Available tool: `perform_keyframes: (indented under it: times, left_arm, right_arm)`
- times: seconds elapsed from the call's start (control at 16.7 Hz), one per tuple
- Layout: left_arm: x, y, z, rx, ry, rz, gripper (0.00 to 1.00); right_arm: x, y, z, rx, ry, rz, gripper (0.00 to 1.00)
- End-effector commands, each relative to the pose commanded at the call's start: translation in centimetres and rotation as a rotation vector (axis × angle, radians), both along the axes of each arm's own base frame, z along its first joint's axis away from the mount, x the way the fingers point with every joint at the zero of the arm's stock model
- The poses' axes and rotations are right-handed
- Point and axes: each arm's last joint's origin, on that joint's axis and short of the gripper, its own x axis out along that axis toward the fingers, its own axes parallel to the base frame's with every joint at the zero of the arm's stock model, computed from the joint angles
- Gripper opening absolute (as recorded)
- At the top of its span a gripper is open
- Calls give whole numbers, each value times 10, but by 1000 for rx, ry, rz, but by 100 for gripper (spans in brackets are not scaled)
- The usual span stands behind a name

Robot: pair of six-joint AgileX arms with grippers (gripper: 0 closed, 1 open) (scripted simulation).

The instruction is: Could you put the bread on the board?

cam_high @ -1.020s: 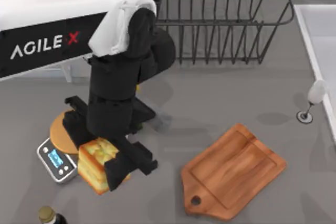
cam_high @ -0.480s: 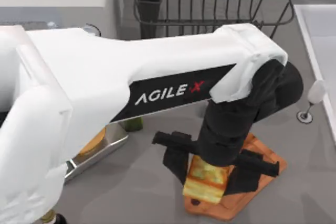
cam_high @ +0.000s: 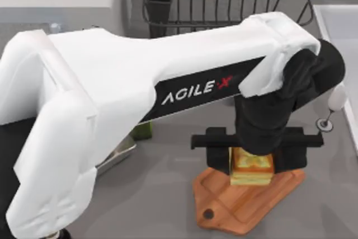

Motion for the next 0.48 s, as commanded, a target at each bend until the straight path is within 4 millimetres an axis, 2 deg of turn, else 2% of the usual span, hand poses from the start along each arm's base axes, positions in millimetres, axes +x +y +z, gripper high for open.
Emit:
perform_keyframes:
  times: [0.24,0.48]
  left_arm:
    - [-2,0,1,-1,1,-6,0]
    - [0,0,-13,-1,1,-4,0]
  right_arm:
    - [0,0,0,0,0,0,100]
    - [0,0,0,0,0,0,100]
